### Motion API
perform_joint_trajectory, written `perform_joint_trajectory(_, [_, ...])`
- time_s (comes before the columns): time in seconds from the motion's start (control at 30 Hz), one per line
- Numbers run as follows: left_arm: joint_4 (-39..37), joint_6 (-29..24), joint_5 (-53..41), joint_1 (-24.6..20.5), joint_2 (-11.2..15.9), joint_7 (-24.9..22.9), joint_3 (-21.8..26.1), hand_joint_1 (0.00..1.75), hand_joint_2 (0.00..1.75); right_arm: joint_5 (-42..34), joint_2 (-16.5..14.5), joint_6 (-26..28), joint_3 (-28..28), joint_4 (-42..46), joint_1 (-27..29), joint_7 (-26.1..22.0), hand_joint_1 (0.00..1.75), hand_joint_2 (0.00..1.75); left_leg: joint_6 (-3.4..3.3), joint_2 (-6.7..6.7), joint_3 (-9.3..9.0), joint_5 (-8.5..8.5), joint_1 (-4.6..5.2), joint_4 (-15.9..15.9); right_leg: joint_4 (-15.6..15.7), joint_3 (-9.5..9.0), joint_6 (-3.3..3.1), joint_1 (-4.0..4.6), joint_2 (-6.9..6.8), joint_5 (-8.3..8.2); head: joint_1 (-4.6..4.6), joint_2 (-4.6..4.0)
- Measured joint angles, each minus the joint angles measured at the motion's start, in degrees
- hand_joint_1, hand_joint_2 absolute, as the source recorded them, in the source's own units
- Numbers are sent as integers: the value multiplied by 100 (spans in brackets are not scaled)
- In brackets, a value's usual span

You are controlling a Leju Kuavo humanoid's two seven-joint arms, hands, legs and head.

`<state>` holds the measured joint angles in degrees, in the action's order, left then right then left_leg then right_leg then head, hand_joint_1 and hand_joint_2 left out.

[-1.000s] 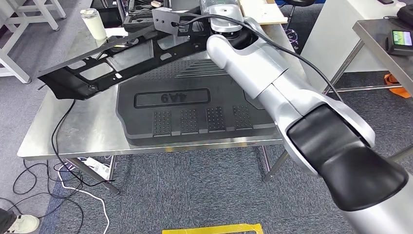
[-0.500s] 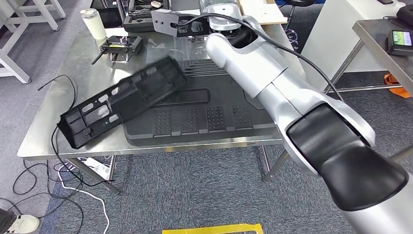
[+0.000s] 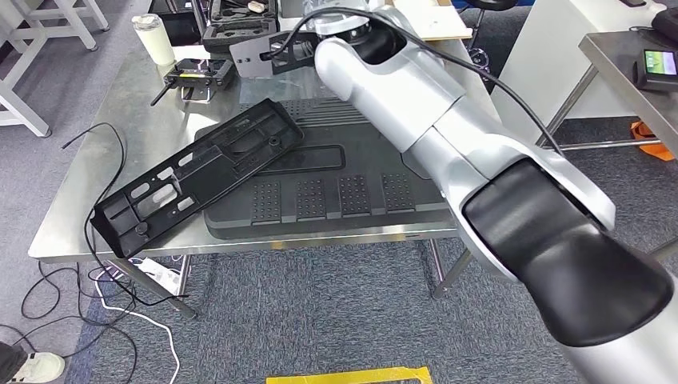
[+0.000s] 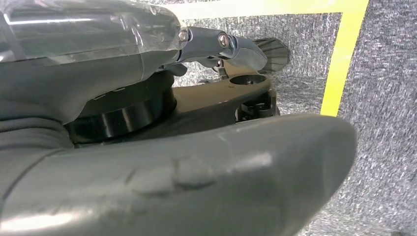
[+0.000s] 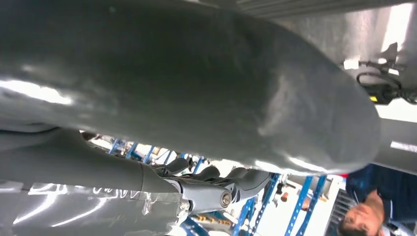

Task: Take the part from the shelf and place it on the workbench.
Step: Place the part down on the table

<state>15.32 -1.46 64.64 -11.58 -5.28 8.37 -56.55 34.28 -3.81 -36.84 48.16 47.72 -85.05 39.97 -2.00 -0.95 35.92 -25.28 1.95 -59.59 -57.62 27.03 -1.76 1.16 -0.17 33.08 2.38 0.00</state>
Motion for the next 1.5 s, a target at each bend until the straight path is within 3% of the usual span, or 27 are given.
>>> perform_joint_trajectory(0.13, [0, -28, 22, 2, -3, 12, 18, 0, 0, 113, -53, 398, 82, -19, -199, 5, 0, 0, 0, 0, 1, 0, -1, 0, 1, 2, -1, 0, 0, 1, -1, 0])
perform_joint_trajectory(0.27, [0, -11, -39, 10, -3, 103, 20, 0, 0, 204, -14, 1413, 97, 85, -231, 9, 0, 0, 0, 2, 1, 0, -3, 0, 1, 5, -1, -1, 1, 1, 0, 0])
perform_joint_trajectory(0.4, [0, 6, -141, 31, -3, 197, 20, 0, 0, -122, 258, 3353, 74, 468, -187, 10, 0, 0, 0, 1, 0, 0, -4, -2, 3, 5, -1, -3, 2, 0, 0, 0])
perform_joint_trajectory(0.57, [0, -15, -193, 61, -3, 274, 20, 0, 0, -1399, 956, 6197, 69, 1227, -100, -6, 0, 0, -1, -2, 1, 0, -3, -7, 6, 2, 0, -4, 0, 0, 1, 0])
perform_joint_trajectory(0.63, [0, -70, -189, 74, -3, 278, 20, 0, 0, -1926, 1280, 7033, 62, 1551, -58, -73, 0, 0, -1, 1, 0, -1, -2, -8, 7, 0, 1, -6, 3, -1, 2, 0])
perform_joint_trajectory(0.7, [0, -146, -181, 91, -3, 278, 20, 0, 0, -2069, 1568, 7508, -19, 1893, 95, -285, 0, 0, -3, 10, -2, -2, -1, -10, 9, -1, 3, -7, 12, -4, 2, 0])
perform_joint_trajectory(0.8, [0, -221, -178, 104, -3, 283, 20, 0, 0, -1578, 1807, 7671, -402, 2428, 557, -769, 0, 0, -4, 22, -7, -2, 0, -15, 12, -3, 5, -7, 23, -12, 0, 0])
perform_joint_trajectory(0.93, [0, -255, -179, 132, -2, 352, 20, 0, 0, -1121, 1895, 7682, -1159, 3173, 1265, -1440, 0, 0, -5, 14, -10, -2, -2, -16, 11, -9, 5, -4, 14, -13, 1, 0])
perform_joint_trajectory(1.13, [0, -259, -182, 156, 1, 496, 20, 0, 0, -2146, 1629, 7682, -2578, 4098, 2117, -2498, 0, 0, -5, 5, -12, -2, -3, -13, 10, -11, 4, -1, 6, -11, -1, 0])
perform_joint_trajectory(1.3, [0, -260, -206, 172, 1, 562, 20, 0, 0, -2538, 1391, 7682, -3640, 4731, 2624, -2744, 0, 0, -4, 1, -14, -3, -8, -12, 11, -9, 3, -1, 1, -9, -1, 0])
perform_joint_trajectory(1.5, [0, -272, -232, 199, 1, 567, 20, 0, 0, -2838, 1315, 7681, -4981, 5592, 3478, -2495, 0, 0, -4, 3, -15, -7, -13, -12, 17, -14, 5, 5, 3, -7, 1, 0])
